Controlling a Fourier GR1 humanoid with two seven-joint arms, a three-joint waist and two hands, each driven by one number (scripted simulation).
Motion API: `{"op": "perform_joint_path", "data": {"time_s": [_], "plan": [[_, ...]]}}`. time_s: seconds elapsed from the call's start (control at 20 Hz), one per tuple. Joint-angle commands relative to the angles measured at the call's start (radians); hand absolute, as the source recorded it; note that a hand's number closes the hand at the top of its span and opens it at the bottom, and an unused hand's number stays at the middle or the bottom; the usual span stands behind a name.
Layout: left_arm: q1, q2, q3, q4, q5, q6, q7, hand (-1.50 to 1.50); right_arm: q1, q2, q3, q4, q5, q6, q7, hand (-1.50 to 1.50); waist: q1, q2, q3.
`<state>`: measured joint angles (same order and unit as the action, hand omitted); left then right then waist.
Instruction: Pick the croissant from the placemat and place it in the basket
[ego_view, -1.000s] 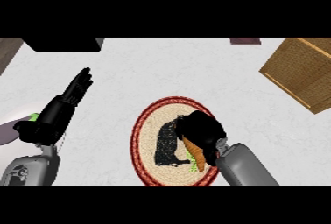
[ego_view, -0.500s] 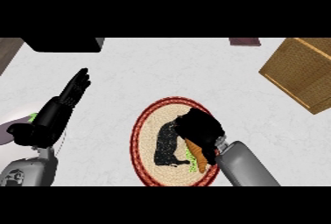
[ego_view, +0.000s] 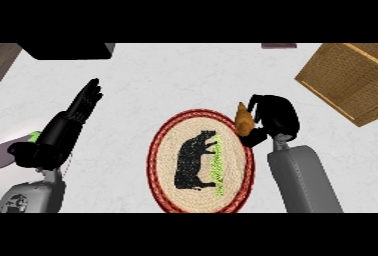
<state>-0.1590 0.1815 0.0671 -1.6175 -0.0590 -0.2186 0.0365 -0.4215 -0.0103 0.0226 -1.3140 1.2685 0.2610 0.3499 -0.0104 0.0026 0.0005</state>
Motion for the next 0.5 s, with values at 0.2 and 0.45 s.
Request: {"op": "perform_joint_path", "data": {"time_s": [0.2, 0.45], "plan": [[-0.017, -0.001, -0.027, 0.009, 0.003, -0.031, 0.006, 0.0, -0.195, 0.01, -0.063, 0.022, -0.278, -0.394, 0.362, 1.5, 0.068, 0.005, 0.002], [-0.039, -0.02, -0.026, 0.091, -0.036, 0.007, -0.043, 0.0, -0.313, 0.01, 0.029, -0.061, -0.267, -0.603, 0.451, 1.5, 0.033, 0.0, -0.001]]}}
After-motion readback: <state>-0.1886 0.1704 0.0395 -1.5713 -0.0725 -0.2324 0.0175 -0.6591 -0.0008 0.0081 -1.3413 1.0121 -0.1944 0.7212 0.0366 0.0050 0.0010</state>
